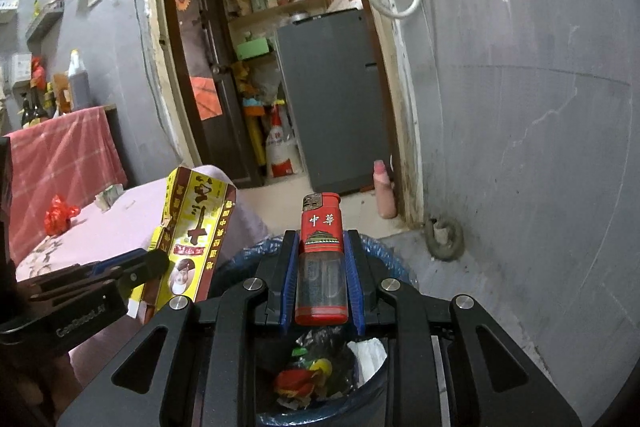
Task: Collect trash
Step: 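Open both grippers over the bin to drop the box and lighter, then move both tools back to the table toward the red bag and green wrapper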
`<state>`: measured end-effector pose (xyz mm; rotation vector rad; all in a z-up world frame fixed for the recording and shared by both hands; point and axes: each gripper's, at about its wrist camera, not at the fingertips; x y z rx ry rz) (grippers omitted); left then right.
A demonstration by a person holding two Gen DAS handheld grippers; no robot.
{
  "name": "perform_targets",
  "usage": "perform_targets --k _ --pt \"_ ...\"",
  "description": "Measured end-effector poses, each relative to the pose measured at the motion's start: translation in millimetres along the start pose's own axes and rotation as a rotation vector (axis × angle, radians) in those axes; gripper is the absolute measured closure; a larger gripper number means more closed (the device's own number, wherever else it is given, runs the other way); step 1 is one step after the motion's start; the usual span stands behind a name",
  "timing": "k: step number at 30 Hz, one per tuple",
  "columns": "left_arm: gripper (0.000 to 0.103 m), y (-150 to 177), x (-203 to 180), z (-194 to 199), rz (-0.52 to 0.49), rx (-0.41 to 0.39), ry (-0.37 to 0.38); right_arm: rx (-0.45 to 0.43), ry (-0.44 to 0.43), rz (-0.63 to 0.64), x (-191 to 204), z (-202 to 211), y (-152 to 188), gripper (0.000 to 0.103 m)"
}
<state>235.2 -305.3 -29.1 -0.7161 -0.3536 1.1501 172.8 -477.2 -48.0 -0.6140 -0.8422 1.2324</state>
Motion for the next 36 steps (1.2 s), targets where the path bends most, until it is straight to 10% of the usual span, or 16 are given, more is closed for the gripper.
perform_targets --k 21,27,36 --pt "0.081 -7.5 18.2 7.9 0.08 -0.031 0.044 0.037 -0.013 -0.047 -8.6 -3.2 -7.8 0.073" --pt "0.069 -21.5 38.8 31.4 0.137 -0.096 0.03 -0.013 -0.015 -0.018 3.1 12.4 -23.6 0.066" --pt "0.026 -34.8 84.0 78.1 0.169 -0.193 -0.054 -0.109 -0.062 0.019 45.5 26.1 -50.6 0.025"
Point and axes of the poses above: each gripper's, at about its wrist camera, not at the fingertips, and z roughly against the way its jaws point, x to its left, y to its underside, and after that the axes turned 11 degrees about x, right-handed
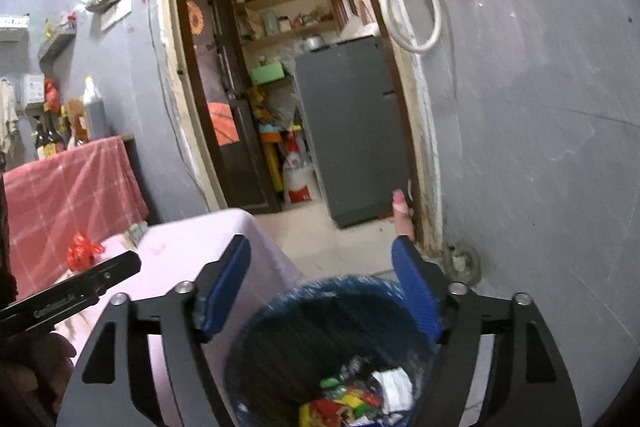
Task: Collect trash
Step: 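Move both tools back to the table toward the red bag and green wrapper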
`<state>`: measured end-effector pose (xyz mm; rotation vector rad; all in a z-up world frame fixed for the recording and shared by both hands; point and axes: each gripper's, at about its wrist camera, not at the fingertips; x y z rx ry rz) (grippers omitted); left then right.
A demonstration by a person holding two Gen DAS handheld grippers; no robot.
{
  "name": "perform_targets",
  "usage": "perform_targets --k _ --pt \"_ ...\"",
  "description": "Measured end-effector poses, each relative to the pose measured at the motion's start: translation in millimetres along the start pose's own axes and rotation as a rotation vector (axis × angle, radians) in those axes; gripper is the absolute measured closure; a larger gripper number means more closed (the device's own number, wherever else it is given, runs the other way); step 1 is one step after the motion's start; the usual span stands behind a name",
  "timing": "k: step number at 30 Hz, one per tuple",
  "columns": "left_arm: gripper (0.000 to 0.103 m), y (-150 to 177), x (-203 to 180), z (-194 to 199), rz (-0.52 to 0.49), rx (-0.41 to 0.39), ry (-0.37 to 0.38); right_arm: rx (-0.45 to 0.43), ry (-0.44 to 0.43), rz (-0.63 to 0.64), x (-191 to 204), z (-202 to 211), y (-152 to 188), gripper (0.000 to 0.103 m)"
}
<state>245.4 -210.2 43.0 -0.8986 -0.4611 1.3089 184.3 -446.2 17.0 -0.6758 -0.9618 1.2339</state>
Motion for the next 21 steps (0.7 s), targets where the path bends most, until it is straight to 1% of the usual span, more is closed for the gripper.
perform_targets --k 2,3,4,5,6,9,13,15,21 --pt "0.018 -4.9 13.4 11.2 0.002 -0.028 -0.03 -0.014 -0.01 0.009 10.5 -1.2 -4.3 0.015" --pt "0.016 -4.4 17.1 13.9 0.004 -0.038 -0.04 -0.023 -0.015 0.013 17.1 -1.2 -6.5 0.012" --pt "0.011 -6.1 23.2 17.8 0.007 -0.043 -0.048 -0.031 -0.026 0.014 22.3 -1.1 -8.2 0.006" --pt "0.009 -7.1 30.1 20.8 0.014 -0.05 -0.062 -0.039 -0.039 0.017 27.9 -1.3 -9.5 0.002" --pt "0.009 -6.3 36.8 23.4 0.02 -0.058 -0.074 -0.049 -0.051 0.021 34.6 -0.9 -10.8 0.0" --pt "0.008 -3.6 57.9 31.4 0.04 -0.063 -0.101 -0.056 -0.086 0.046 57.1 -2.7 -14.3 0.0" --pt "0.008 -0.9 85.5 45.0 0.043 -0.08 -0.159 -0.061 -0.113 0.085 82.0 -4.9 -16.0 0.0" --pt "0.008 -2.2 101.8 49.9 0.044 -0.086 -0.199 -0.057 -0.128 0.096 94.2 -7.8 -16.3 0.0" --pt "0.008 -9.8 154.8 56.5 0.072 -0.086 -0.277 -0.031 -0.159 0.122 130.7 -24.3 -21.2 0.0"
Point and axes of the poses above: each gripper's, at about its wrist camera, not at the fingertips, and z roughly against the way its jaws point, x to its left, y to its underside, and after that the axes turned 11 degrees about x, right-handed
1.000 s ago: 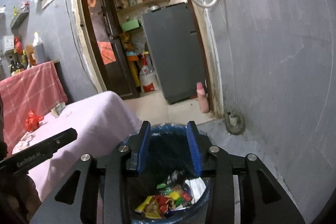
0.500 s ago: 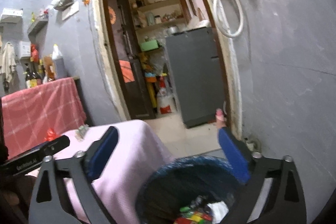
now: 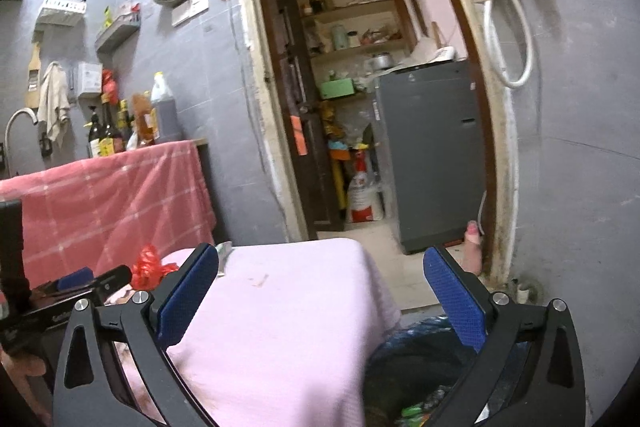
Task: Collect trash
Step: 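Move both tools back to the table toward the red bag and green wrapper, then grasp the red plastic bag with the left gripper while the right grasps the green wrapper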
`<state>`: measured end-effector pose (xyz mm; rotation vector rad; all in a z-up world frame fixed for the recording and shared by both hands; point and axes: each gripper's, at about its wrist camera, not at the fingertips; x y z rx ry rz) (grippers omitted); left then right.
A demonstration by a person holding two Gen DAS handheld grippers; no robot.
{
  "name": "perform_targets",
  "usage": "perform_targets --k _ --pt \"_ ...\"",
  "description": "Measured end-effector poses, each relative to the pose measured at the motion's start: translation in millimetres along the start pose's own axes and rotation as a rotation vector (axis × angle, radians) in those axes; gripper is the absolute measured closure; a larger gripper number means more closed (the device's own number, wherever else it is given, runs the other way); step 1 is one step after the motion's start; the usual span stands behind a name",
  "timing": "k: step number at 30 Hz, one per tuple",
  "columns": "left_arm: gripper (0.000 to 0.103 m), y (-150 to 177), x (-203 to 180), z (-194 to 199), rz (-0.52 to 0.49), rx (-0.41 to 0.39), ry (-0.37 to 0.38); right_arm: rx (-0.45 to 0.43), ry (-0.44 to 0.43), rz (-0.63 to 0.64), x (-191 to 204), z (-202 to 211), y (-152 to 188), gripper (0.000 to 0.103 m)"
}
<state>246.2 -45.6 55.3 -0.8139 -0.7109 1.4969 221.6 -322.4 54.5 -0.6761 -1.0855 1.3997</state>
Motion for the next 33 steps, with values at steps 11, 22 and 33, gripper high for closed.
perform_targets --k 11,22,33 --pt "0.008 -22.0 75.6 -33.7 0.054 0.02 -0.08 0.033 -0.067 0.02 60.8 -64.6 -22.6 0.0" --pt "0.008 -32.7 102.6 -91.3 0.052 0.187 -0.059 0.236 -0.14 0.098 119.3 -175.4 -21.6 0.003" --pt "0.015 -35.6 115.6 -105.8 0.073 0.249 -0.028 0.41 -0.146 0.151 143.4 -243.6 -21.5 0.03"
Point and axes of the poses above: each gripper's, at about its wrist camera, not at the fingertips, and z roughly against the way its jaws point, x to its left, y to its underside, and after that the axes turned 11 degrees about x, right-handed
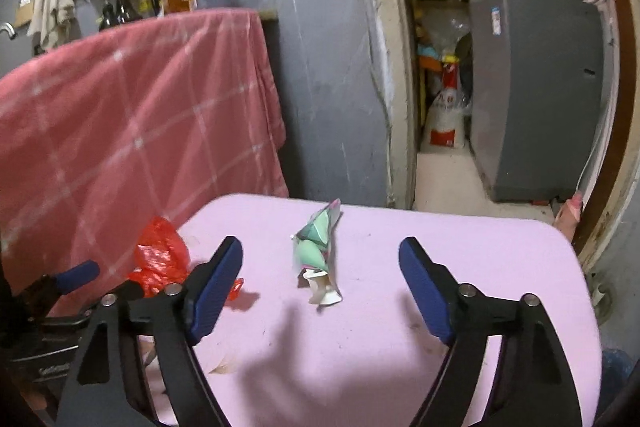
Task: Collect trash
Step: 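Grasp the red plastic bag with the left gripper while the right grasps the green wrapper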
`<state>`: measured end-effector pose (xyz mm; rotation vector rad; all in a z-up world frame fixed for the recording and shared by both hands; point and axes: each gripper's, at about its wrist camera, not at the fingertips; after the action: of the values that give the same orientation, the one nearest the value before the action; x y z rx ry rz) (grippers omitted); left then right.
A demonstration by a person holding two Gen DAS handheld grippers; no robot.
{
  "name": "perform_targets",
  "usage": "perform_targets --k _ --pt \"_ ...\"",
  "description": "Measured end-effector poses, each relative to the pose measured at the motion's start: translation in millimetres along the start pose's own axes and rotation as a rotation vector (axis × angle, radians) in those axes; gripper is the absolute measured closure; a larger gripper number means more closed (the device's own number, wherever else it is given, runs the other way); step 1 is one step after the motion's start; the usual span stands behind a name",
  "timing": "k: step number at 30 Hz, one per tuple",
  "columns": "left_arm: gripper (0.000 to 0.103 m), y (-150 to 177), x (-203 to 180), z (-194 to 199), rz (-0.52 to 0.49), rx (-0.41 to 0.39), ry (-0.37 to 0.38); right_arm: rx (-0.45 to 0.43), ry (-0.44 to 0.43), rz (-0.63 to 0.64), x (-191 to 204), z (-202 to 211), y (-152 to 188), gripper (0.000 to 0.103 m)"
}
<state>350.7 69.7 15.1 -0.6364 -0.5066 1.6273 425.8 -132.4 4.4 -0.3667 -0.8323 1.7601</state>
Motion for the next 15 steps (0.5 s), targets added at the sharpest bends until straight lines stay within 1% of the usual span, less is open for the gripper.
perform_targets --k 1,3,5,9,10,13,15 --pt "0.018 -0.6 0.8 -1.6 0.001 0.007 0.002 0.013 0.002 0.0 -0.1 -4.7 -1.1 0.034" --pt "0.022 -2.2 0.4 -6.1 0.004 0.023 0.006 0.056 -0.003 -0.007 -0.6 -16.4 -3.3 0.036" --pt "0.029 -3.8 0.5 -8.1 0.01 0.035 0.014 0.101 -0.014 -0.017 -2.1 -24.5 -4.7 0.042" --pt "0.038 -3.7 -2.6 -8.7 0.003 0.049 0.021 0.168 -0.048 -0.029 -5.4 -36.0 -6.3 0.046" --pt "0.042 -3.6 -3.6 -8.4 0.0 0.048 0.022 0.186 -0.055 -0.034 -5.7 -39.8 -7.2 0.046" --pt "0.043 -3.4 -3.8 -7.2 -0.01 0.046 0.026 0.231 -0.066 -0.05 -6.3 -49.4 -11.9 0.047" --pt "0.043 -3.4 -3.8 -7.0 -0.008 0.043 0.03 0.238 -0.064 -0.057 -7.3 -51.7 -16.3 0.047"
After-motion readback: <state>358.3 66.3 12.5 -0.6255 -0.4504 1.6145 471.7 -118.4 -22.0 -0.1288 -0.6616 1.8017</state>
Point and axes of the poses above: each gripper's, at about its wrist camera, not at the fingertips, and z roughly against the way its jaws point, x to its left, y to its underside, and after that the axes turned 11 degrees about x, right-handed
